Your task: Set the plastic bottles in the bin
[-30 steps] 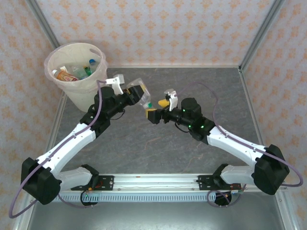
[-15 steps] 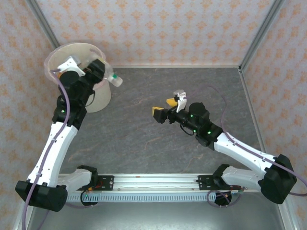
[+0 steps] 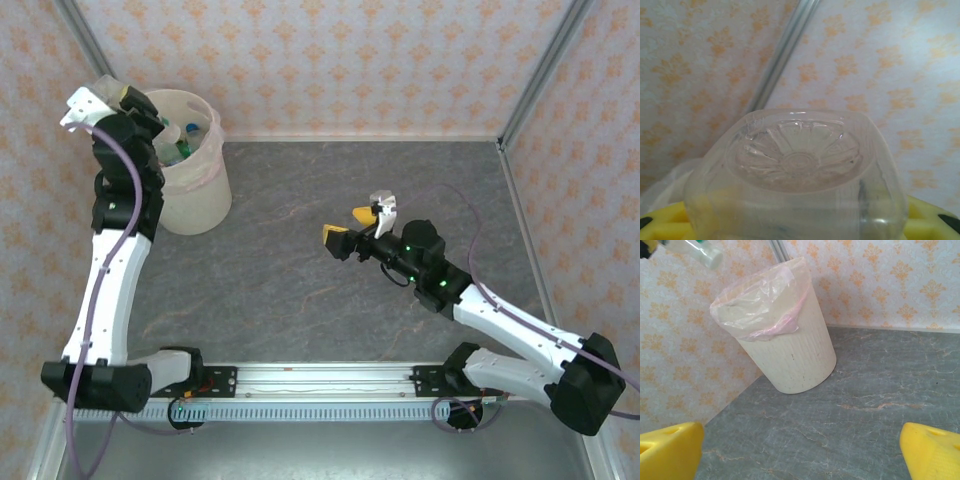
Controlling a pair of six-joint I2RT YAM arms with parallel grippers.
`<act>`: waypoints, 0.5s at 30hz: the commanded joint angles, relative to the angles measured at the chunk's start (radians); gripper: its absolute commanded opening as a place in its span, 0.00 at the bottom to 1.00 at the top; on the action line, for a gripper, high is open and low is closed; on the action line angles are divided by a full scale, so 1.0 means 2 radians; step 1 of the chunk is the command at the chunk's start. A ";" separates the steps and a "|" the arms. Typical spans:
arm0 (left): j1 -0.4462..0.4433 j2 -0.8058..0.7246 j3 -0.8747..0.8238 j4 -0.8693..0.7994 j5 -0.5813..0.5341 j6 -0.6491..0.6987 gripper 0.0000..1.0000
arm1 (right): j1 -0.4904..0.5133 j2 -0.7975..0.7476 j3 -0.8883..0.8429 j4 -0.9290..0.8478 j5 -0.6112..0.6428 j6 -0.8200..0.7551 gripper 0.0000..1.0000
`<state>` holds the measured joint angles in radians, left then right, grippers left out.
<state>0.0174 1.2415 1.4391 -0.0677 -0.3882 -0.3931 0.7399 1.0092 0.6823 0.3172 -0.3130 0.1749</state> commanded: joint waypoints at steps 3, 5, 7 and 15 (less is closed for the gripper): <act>0.020 0.072 0.060 -0.014 -0.047 0.059 0.52 | 0.003 -0.008 -0.010 0.022 0.003 0.010 1.00; 0.030 0.095 0.076 -0.025 -0.045 0.058 0.52 | 0.003 -0.010 -0.012 0.024 0.003 0.013 1.00; 0.043 0.121 0.098 -0.045 -0.038 0.053 0.53 | 0.003 -0.013 -0.014 0.024 0.004 0.014 1.00; 0.077 0.201 0.191 -0.157 0.015 0.015 0.90 | 0.003 -0.030 -0.021 0.015 0.013 0.011 1.00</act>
<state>0.1635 1.6279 1.7538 -0.2684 -0.3969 -0.3309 0.7403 0.9733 0.6468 0.3302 -0.3084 0.1940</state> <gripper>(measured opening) 0.859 0.996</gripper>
